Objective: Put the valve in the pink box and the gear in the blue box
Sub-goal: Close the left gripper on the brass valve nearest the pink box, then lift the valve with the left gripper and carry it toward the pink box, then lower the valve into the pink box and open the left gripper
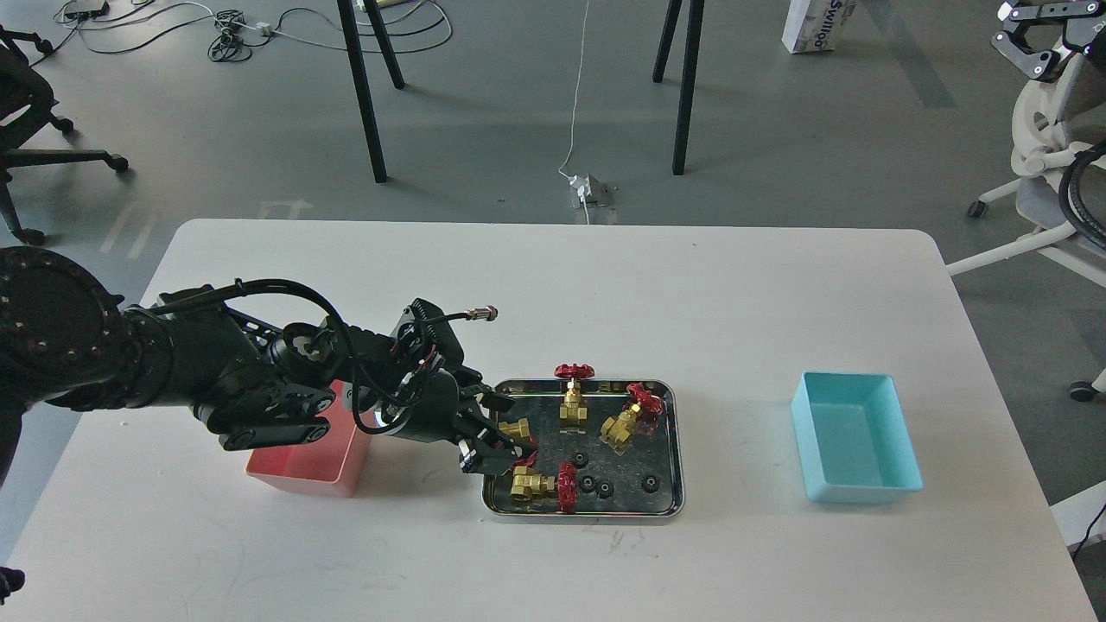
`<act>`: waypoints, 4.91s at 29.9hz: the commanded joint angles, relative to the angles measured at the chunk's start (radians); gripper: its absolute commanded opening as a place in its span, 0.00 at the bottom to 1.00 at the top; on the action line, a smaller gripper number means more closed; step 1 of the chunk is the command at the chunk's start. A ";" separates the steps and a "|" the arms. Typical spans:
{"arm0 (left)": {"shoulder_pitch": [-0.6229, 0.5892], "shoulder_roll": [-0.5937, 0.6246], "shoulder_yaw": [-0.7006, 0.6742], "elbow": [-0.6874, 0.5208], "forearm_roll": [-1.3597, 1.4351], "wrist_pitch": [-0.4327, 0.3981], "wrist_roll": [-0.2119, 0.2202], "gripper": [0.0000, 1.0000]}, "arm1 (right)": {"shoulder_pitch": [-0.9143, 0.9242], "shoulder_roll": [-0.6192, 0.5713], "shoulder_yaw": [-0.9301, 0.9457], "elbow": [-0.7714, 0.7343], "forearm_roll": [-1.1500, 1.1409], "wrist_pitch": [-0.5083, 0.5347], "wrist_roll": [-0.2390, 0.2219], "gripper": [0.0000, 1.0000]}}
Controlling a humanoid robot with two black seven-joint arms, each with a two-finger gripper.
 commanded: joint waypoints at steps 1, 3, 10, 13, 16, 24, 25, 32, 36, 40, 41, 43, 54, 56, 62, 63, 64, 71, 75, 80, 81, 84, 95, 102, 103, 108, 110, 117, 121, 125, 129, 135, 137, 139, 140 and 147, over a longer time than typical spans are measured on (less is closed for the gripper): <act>0.000 0.001 -0.004 -0.002 0.009 0.000 0.000 0.68 | -0.006 0.000 0.000 0.001 0.000 0.000 0.000 1.00; 0.000 0.003 -0.002 -0.002 0.010 0.000 0.000 0.68 | -0.006 0.000 0.000 0.000 0.000 0.000 0.000 1.00; 0.002 0.004 -0.002 -0.009 0.010 0.001 0.000 0.65 | -0.008 0.000 0.000 -0.010 0.000 0.000 0.000 1.00; 0.002 0.006 -0.001 -0.011 0.010 0.011 0.000 0.63 | -0.008 0.000 0.000 -0.016 0.000 0.000 0.000 1.00; 0.000 0.007 -0.001 -0.012 0.010 0.012 0.000 0.55 | -0.014 0.000 0.000 -0.022 0.000 0.000 0.000 1.00; 0.000 0.012 -0.001 -0.012 0.041 0.012 0.000 0.29 | -0.014 0.000 0.000 -0.023 0.000 0.000 0.000 1.00; -0.001 0.012 -0.001 -0.012 0.044 0.012 0.000 0.26 | -0.014 -0.002 0.000 -0.023 0.000 0.000 0.000 1.00; -0.015 0.032 -0.019 -0.021 0.044 0.015 0.000 0.22 | -0.018 -0.002 0.000 -0.034 0.000 0.000 0.000 1.00; -0.039 0.058 -0.074 -0.035 0.042 0.014 0.000 0.21 | -0.018 0.000 0.000 -0.034 0.000 0.000 0.000 1.00; -0.081 0.084 -0.080 -0.080 0.042 0.014 0.000 0.19 | -0.018 0.001 0.001 -0.034 0.000 0.000 0.000 1.00; -0.089 0.101 -0.082 -0.095 0.042 0.014 0.000 0.19 | -0.018 0.001 0.001 -0.034 0.000 0.000 0.000 1.00; -0.111 0.133 -0.085 -0.129 0.042 0.014 0.000 0.19 | -0.017 0.004 0.001 -0.033 0.000 -0.001 0.000 1.00; -0.286 0.475 -0.172 -0.324 0.045 0.009 0.000 0.20 | 0.224 0.065 -0.022 -0.019 -0.002 -0.302 -0.020 1.00; -0.288 0.559 -0.174 -0.351 0.058 0.009 0.000 0.20 | 0.251 0.084 -0.043 -0.017 -0.002 -0.302 -0.028 1.00; -0.250 0.737 -0.171 -0.399 0.202 0.011 0.000 0.20 | 0.255 0.116 -0.068 -0.017 -0.002 -0.313 -0.029 1.00; -0.225 0.759 -0.174 -0.402 0.213 0.014 0.000 0.20 | 0.252 0.124 -0.068 -0.017 -0.002 -0.314 -0.029 1.00; -0.198 0.785 -0.180 -0.403 0.222 0.014 0.000 0.20 | 0.249 0.130 -0.068 -0.017 -0.002 -0.316 -0.029 1.00; -0.076 0.867 -0.226 -0.403 0.306 0.023 0.000 0.20 | 0.232 0.133 -0.068 -0.017 -0.002 -0.317 -0.029 1.00; -0.009 0.860 -0.248 -0.397 0.308 0.043 0.000 0.20 | 0.230 0.133 -0.068 -0.019 -0.002 -0.319 -0.029 1.00; 0.098 0.847 -0.339 -0.371 0.311 0.043 0.000 0.20 | 0.219 0.122 -0.068 -0.019 -0.002 -0.319 -0.029 1.00; 0.118 0.836 -0.353 -0.358 0.311 0.043 0.000 0.20 | 0.216 0.121 -0.066 -0.019 -0.002 -0.319 -0.031 1.00; 0.148 0.802 -0.363 -0.321 0.309 0.043 0.000 0.20 | 0.215 0.119 -0.065 -0.019 -0.002 -0.319 -0.029 1.00; 0.210 0.715 -0.363 -0.227 0.305 0.043 0.000 0.20 | 0.190 0.119 -0.060 -0.020 0.000 -0.319 -0.029 1.00; 0.234 0.687 -0.363 -0.190 0.302 0.043 0.000 0.20 | 0.169 0.116 -0.057 -0.020 0.000 -0.319 -0.029 1.00; 0.234 0.686 -0.363 -0.189 0.302 0.043 0.000 0.20 | 0.167 0.113 -0.057 -0.020 0.000 -0.319 -0.029 1.00; 0.234 0.663 -0.363 -0.147 0.302 0.043 0.000 0.20 | 0.158 0.108 -0.055 -0.020 0.000 -0.317 -0.029 1.00; 0.237 0.653 -0.361 -0.126 0.303 0.043 0.000 0.20 | 0.155 0.108 -0.055 -0.020 0.000 -0.317 -0.029 1.00; 0.255 0.633 -0.363 -0.118 0.302 0.044 0.000 0.21 | 0.147 0.108 -0.055 -0.022 0.000 -0.317 -0.029 1.00; 0.264 0.632 -0.363 -0.107 0.302 0.044 0.000 0.22 | 0.144 0.107 -0.055 -0.023 0.000 -0.317 -0.029 1.00; 0.269 0.626 -0.363 -0.089 0.302 0.044 0.000 0.23 | 0.143 0.098 -0.055 -0.023 0.000 -0.316 -0.029 1.00; 0.269 0.621 -0.363 -0.089 0.297 0.044 0.000 0.27 | 0.135 0.096 -0.055 -0.023 0.000 -0.316 -0.029 1.00; 0.266 0.621 -0.364 -0.092 0.295 0.044 0.000 0.41 | 0.124 0.095 -0.055 -0.022 0.000 -0.314 -0.029 1.00; 0.266 0.623 -0.366 -0.094 0.295 0.046 0.000 0.42 | 0.123 0.087 -0.055 -0.020 0.000 -0.313 -0.029 1.00; 0.266 0.623 -0.366 -0.095 0.295 0.052 0.000 0.45 | 0.123 0.085 -0.055 -0.020 0.000 -0.313 -0.029 1.00; 0.266 0.624 -0.366 -0.097 0.295 0.055 0.000 0.47 | 0.123 0.084 -0.055 -0.020 0.000 -0.313 -0.029 1.00; 0.267 0.673 -0.453 -0.123 0.271 0.072 0.000 0.65 | 0.120 0.079 -0.083 -0.016 -0.017 -0.304 -0.029 1.00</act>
